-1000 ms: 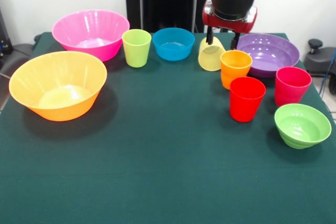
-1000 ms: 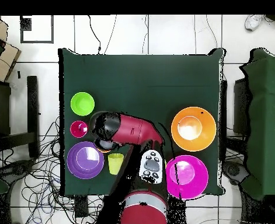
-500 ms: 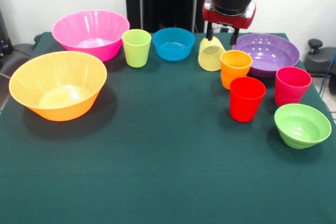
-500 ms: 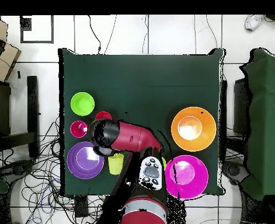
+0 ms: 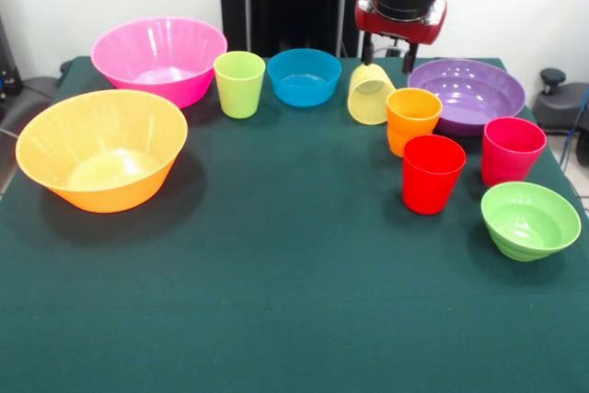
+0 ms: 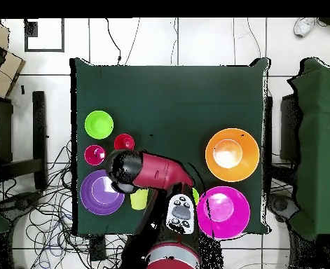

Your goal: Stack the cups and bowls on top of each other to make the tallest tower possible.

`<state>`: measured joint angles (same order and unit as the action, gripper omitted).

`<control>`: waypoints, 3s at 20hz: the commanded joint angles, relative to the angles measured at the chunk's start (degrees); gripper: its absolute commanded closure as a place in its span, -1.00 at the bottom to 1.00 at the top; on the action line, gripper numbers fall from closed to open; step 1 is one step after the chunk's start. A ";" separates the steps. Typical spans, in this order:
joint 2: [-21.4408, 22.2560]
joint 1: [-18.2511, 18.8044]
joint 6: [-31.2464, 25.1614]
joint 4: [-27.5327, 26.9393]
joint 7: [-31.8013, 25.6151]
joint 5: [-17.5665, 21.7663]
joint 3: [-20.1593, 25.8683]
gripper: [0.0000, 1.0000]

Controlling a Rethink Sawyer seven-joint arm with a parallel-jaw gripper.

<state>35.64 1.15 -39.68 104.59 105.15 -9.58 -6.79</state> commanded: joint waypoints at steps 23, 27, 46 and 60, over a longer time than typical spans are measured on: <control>-1.94 0.44 3.68 -0.72 4.60 0.91 5.80 -1.00; -2.38 0.65 3.35 -1.61 4.66 0.73 5.84 -1.00; -3.93 0.46 1.91 -5.28 5.46 0.34 5.61 -1.00; -3.94 0.17 2.73 -5.01 5.39 1.10 5.08 -1.00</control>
<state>35.14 1.22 -39.68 101.94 105.15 -9.56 -6.58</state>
